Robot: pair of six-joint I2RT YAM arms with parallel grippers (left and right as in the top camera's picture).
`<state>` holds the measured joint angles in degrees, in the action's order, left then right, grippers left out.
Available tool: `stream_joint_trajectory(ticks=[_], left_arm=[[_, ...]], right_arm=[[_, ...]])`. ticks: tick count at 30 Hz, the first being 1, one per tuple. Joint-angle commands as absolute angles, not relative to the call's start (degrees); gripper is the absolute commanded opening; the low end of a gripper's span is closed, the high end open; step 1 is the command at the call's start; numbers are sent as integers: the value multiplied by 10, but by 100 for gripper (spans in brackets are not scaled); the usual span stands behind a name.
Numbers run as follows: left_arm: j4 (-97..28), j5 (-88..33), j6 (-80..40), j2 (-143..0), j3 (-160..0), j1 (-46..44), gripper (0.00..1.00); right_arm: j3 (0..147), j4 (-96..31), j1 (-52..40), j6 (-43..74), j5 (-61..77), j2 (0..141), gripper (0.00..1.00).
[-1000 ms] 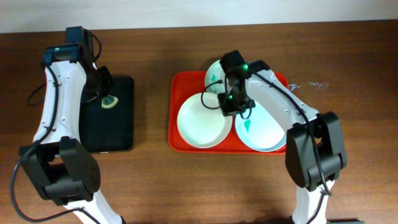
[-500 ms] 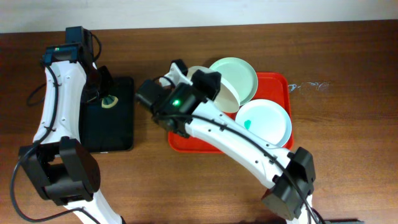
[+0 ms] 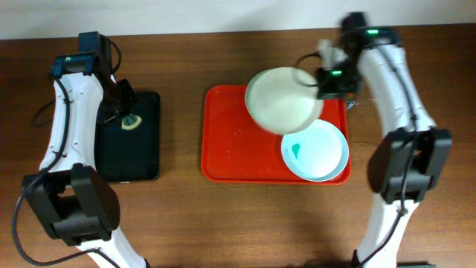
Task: Clean dirty plates on tray and stack at the side
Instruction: 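Lift the cleaned plate with the right gripper and set it right of the tray, then grip the rim of the top pale-green plate with the right gripper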
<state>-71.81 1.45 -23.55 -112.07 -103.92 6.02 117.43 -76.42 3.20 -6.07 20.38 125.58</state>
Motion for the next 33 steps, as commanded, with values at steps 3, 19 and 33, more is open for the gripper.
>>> stream_joint_trajectory(ticks=[3, 19, 33], left_arm=[[-718, 12, -228, -1117, -1041, 60, 0], [-714, 12, -228, -1117, -1041, 60, 0], [-692, -27, -162, -1117, -1041, 42, 0]], right_arm=[[1182, -754, 213, -83, 360, 1310, 4], [1118, -642, 378, -36, 177, 1326, 22], [1221, -644, 109, -131, 261, 1316, 54]])
